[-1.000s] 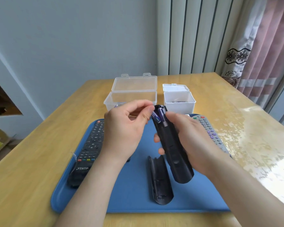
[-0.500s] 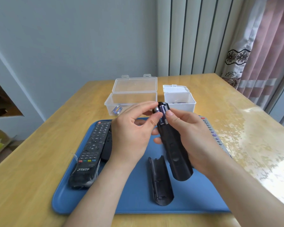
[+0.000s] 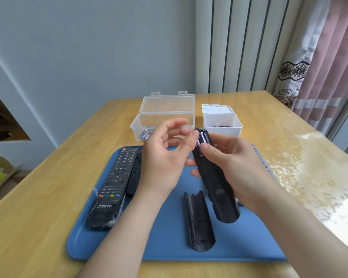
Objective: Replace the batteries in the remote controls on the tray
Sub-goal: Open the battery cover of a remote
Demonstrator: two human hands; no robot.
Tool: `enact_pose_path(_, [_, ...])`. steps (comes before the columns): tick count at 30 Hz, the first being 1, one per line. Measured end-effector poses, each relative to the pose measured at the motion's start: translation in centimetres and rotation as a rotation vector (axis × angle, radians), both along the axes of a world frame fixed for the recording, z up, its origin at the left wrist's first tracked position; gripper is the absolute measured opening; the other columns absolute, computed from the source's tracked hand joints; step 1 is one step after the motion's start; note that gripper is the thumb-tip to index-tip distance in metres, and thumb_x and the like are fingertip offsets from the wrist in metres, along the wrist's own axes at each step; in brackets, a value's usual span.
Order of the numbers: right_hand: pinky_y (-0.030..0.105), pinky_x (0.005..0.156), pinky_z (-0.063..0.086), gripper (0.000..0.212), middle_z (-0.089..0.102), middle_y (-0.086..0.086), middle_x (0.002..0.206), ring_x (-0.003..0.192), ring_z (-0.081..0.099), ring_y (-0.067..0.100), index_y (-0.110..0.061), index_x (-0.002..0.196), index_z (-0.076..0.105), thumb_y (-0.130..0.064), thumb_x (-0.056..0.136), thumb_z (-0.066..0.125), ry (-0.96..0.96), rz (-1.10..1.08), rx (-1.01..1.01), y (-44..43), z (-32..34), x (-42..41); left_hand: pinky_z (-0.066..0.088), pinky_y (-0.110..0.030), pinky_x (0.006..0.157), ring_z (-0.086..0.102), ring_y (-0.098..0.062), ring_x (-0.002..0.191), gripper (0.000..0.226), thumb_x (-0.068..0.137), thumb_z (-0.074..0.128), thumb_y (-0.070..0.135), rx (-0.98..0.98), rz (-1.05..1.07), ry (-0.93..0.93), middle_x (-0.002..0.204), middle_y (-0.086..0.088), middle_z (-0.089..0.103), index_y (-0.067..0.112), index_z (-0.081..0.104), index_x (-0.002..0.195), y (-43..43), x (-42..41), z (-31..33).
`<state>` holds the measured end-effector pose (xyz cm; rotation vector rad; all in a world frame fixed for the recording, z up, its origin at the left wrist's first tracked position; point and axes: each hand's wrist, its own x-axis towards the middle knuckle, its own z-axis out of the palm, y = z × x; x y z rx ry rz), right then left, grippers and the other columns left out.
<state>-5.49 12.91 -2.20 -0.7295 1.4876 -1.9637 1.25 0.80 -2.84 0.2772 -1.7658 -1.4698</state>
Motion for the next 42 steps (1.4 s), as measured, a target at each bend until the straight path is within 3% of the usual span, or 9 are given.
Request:
enact_pose_path(4, [0.037, 0.069, 0.062, 0.017, 0.074, 0.017, 0.097, 0.081, 0.075, 0.028, -0.004, 0.109, 0.071, -0.004, 0.094, 0.061, 0.176, -0.032, 0.103, 0.3, 0.2, 0.1, 0.053, -0.024, 0.052, 0.065, -0.010, 0.061, 0.017, 0.080, 0.072, 0.024, 0.139, -0.138, -0.122, 0.069, 0.004, 0.070, 0.010, 0.072, 0.089, 0.0, 0.2, 0.6])
enact_pose_path(12, [0.035, 0.065, 0.061, 0.017, 0.074, 0.015, 0.094, 0.075, 0.075, 0.030, -0.013, 0.111, 0.065, -0.019, 0.100, 0.054, 0.242, 0.138, 0.372, 0.7, 0.5, -0.4, 0.047, -0.020, 0.050, 0.056, -0.011, 0.047, 0.009, 0.083, 0.074, 0.020, 0.015, -0.037, -0.267, 0.058, 0.003, 0.067, 0.010, 0.073, 0.082, -0.3, 0.2, 0.2])
enact_pose_path(18, [0.047, 0.067, 0.062, 0.013, 0.074, 0.019, 0.084, 0.062, 0.072, 0.029, -0.008, 0.101, 0.064, -0.014, 0.100, 0.053, 0.199, -0.134, 0.452, 0.9, 0.2, -1.6, 0.043, -0.034, 0.068, 0.059, -0.019, 0.085, 0.050, 0.072, 0.054, 0.077, -0.815, 0.130, -1.031, 0.078, 0.009, 0.059, 0.033, 0.051, 0.096, -0.9, 1.8, 1.1])
enact_pose_path(22, [0.032, 0.052, 0.056, 0.014, 0.074, 0.020, 0.085, 0.055, 0.068, 0.024, -0.007, 0.102, 0.064, -0.014, 0.100, 0.052, 0.060, -0.188, 0.370, 0.8, -0.1, -2.0, 0.046, -0.036, 0.077, 0.056, -0.023, 0.096, 0.068, 0.065, 0.057, 0.081, -1.006, -0.049, -1.292, 0.089, 0.008, 0.060, 0.028, 0.045, 0.107, 1.1, 1.8, 1.0])
enact_pose_path(28, [0.037, 0.062, 0.054, 0.024, 0.073, 0.025, 0.093, 0.057, 0.065, 0.029, 0.001, 0.104, 0.061, -0.017, 0.101, 0.047, -0.150, -0.080, 0.358, 0.8, -0.1, -2.4, 0.048, -0.031, 0.069, 0.058, -0.013, 0.079, 0.050, 0.069, 0.078, 0.041, -0.701, -0.158, -1.135, 0.079, 0.012, 0.061, 0.029, 0.051, 0.110, -0.1, 1.5, 0.7])
enact_pose_path(33, [0.036, 0.060, 0.051, 0.037, 0.069, 0.025, 0.084, 0.056, 0.058, 0.029, -0.007, 0.106, 0.058, -0.042, 0.097, 0.053, -0.307, 0.110, 0.315, 1.1, 0.2, -2.4, 0.051, -0.032, 0.070, 0.062, -0.011, 0.072, 0.010, 0.073, 0.080, 0.022, -0.570, 0.130, -0.389, 0.072, 0.007, 0.069, 0.027, 0.075, 0.079, -1.2, 1.3, 1.1])
enact_pose_path(35, [0.033, 0.057, 0.052, 0.042, 0.068, 0.020, 0.083, 0.057, 0.057, 0.026, -0.010, 0.105, 0.060, -0.049, 0.090, 0.058, -0.332, 0.229, 0.270, 1.3, 0.2, -2.1, 0.048, -0.036, 0.074, 0.059, -0.013, 0.080, 0.020, 0.072, 0.077, 0.011, -0.748, 0.200, -0.128, 0.078, 0.012, 0.065, 0.030, 0.076, 0.080, -0.7, 0.7, 0.7])
enact_pose_path(38, [0.028, 0.054, 0.053, 0.036, 0.062, 0.014, 0.081, 0.060, 0.056, 0.022, -0.005, 0.102, 0.063, -0.036, 0.084, 0.063, -0.281, 0.323, 0.138, 1.2, 0.0, -1.9, 0.045, -0.045, 0.081, 0.054, -0.018, 0.093, 0.028, 0.068, 0.064, 0.009, -0.866, 0.226, -0.054, 0.088, 0.015, 0.065, 0.028, 0.078, 0.083, -0.6, 0.2, -0.3])
enact_pose_path(42, [0.023, 0.054, 0.051, 0.023, 0.058, 0.012, 0.072, 0.056, 0.054, 0.018, -0.006, 0.100, 0.065, -0.013, 0.079, 0.067, -0.236, 0.253, 0.022, 1.3, -0.2, -2.3, 0.036, -0.017, 0.102, 0.050, -0.008, 0.115, 0.053, 0.064, 0.051, -0.008, -0.719, -0.002, -0.134, 0.112, 0.015, 0.065, 0.024, 0.077, 0.098, -1.1, 0.4, -0.1])
